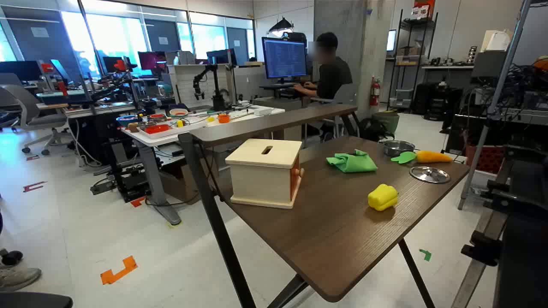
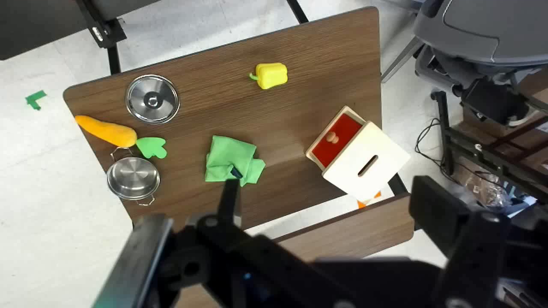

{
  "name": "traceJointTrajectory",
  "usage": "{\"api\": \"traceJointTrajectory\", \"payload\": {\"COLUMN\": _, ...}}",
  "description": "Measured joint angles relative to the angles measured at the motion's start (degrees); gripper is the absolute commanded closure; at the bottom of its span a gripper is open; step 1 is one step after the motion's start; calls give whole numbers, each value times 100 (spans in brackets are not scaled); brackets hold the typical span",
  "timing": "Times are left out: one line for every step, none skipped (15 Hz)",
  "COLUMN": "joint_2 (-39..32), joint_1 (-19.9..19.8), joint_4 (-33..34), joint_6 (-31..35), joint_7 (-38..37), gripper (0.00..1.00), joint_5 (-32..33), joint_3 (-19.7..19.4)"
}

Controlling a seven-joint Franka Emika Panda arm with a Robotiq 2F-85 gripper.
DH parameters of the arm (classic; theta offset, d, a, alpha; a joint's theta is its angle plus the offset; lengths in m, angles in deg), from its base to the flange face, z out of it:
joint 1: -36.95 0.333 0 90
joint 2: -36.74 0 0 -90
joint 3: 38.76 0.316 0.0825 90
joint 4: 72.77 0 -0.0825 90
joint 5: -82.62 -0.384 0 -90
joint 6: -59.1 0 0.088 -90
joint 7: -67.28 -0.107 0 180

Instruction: Close the pot

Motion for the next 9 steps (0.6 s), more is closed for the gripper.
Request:
{"api": "traceJointTrajectory", "payload": {"joint_2": 0, "joint_1": 0, "joint_4": 0, "joint_6": 2, "joint_7": 0, "gripper": 0, "joint_5": 0, "joint_3": 0}}
{"api": "traceJointTrajectory", "payload": {"joint_2": 0, "joint_1": 0, "joint_4": 0, "joint_6": 2, "joint_7": 0, "gripper": 0, "joint_5": 0, "joint_3": 0}}
{"api": "traceJointTrajectory", "payload": {"joint_2": 0, "joint_1": 0, "joint_4": 0, "joint_6": 2, "joint_7": 0, "gripper": 0, "joint_5": 0, "joint_3": 0}}
{"api": "traceJointTrajectory", "payload": {"joint_2": 0, "joint_1": 0, "joint_4": 0, "joint_6": 2, "joint_7": 0, "gripper": 0, "joint_5": 0, "joint_3": 0}}
{"api": "traceJointTrajectory", "payload": {"joint_2": 0, "joint_1": 0, "joint_4": -1, "joint_6": 2, "joint_7": 0, "gripper": 0, "joint_5": -1, "joint_3": 0}}
{"api": "traceJointTrajectory", "payload": {"joint_2": -4, "joint_1": 0, "joint_4": -15, "joint_6": 3, "joint_7": 0, "gripper": 0, "joint_5": 0, "joint_3": 2}}
{"api": "traceJointTrajectory", "payload": {"joint_2": -16, "joint_1": 0, "joint_4": -66, "joint_6": 39, "joint_7": 4, "gripper": 0, "joint_5": 23, "joint_3": 8}}
{"api": "traceJointTrajectory", "payload": {"joint_2": -47, "joint_1": -4, "joint_4": -147, "joint_6": 102, "joint_7": 9, "gripper": 0, "joint_5": 79, "joint_3": 21}}
{"api": "traceJointTrajectory", "payload": {"joint_2": -106, "joint_1": -23, "joint_4": -250, "joint_6": 197, "joint_7": 10, "gripper": 0, "joint_5": 156, "joint_3": 37}}
